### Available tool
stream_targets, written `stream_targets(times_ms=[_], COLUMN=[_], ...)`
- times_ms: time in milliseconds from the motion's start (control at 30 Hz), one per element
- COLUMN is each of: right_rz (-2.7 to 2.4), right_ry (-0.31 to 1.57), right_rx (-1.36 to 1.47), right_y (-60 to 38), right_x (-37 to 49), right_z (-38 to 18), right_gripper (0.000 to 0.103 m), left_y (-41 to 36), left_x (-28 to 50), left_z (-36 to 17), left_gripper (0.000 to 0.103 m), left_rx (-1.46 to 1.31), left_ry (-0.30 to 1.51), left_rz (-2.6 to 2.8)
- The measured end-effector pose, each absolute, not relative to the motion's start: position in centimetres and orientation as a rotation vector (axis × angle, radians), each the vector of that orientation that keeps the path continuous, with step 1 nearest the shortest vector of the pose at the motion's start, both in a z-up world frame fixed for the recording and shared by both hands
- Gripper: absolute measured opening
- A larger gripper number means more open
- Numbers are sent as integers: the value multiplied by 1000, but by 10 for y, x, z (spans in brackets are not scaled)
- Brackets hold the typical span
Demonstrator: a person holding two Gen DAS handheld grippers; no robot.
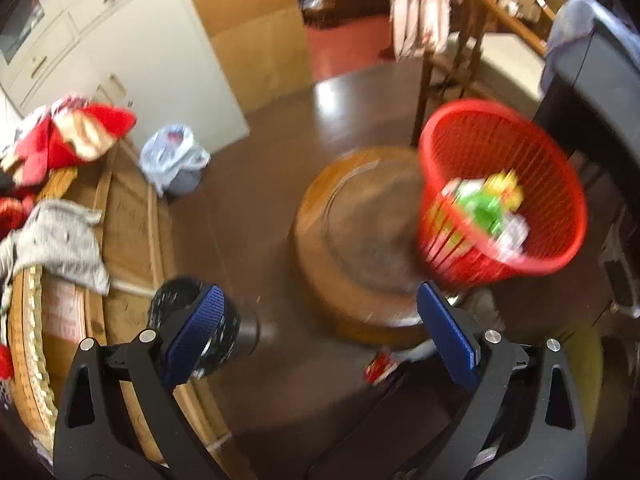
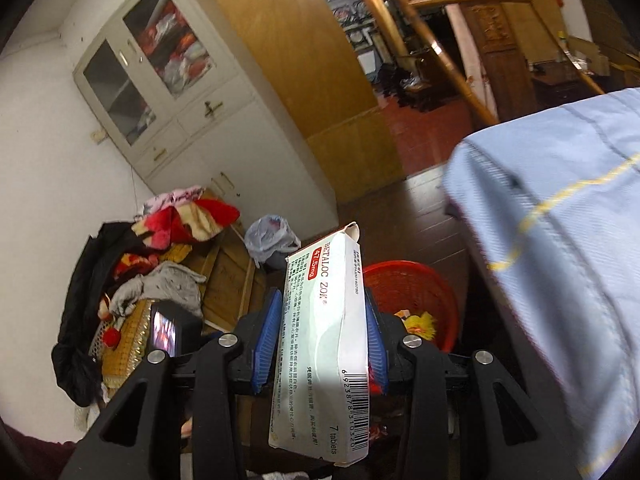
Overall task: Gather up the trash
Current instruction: 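Carry the tassel and medicine box to the red wastebasket and release them, then lower the left tool to the floor and grasp the red snack wrapper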
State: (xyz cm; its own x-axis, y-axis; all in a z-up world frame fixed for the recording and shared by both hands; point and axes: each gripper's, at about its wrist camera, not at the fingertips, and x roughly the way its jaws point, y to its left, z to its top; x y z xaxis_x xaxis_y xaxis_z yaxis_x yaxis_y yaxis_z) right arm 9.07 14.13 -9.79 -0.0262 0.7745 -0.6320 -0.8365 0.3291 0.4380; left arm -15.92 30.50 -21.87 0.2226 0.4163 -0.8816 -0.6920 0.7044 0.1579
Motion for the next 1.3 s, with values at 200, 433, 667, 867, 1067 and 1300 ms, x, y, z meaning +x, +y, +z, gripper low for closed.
stream_targets(times_ms=[200,433,667,867,1067,1300], right_rz=[1258,1180,1131,1105,1051,1017], right_ry=[1029,1066,1081,1087,1105,1073], right_rx=[-146,-248,-296,-319,-300,-372], right_y=[185,217,236,245,248,221], right_x=[95,99,98,95,102,89], right_z=[-137,-174,-199,-214,-231,-236], right_gripper=[40,40,40,41,69,70], left_y=[310,309,313,317,318,310], left_x=[-174,-179,-185,-189,-193,-199], left_z=[-253,-279,-299,-313,-334,-421], left_gripper=[94,94,94,94,94,94], left_rx=[-303,-343,-407,-438,-448,-469], left_ry=[1165,1186,1196,1198,1216,1367], left_rz=[799,771,740,727,668,408])
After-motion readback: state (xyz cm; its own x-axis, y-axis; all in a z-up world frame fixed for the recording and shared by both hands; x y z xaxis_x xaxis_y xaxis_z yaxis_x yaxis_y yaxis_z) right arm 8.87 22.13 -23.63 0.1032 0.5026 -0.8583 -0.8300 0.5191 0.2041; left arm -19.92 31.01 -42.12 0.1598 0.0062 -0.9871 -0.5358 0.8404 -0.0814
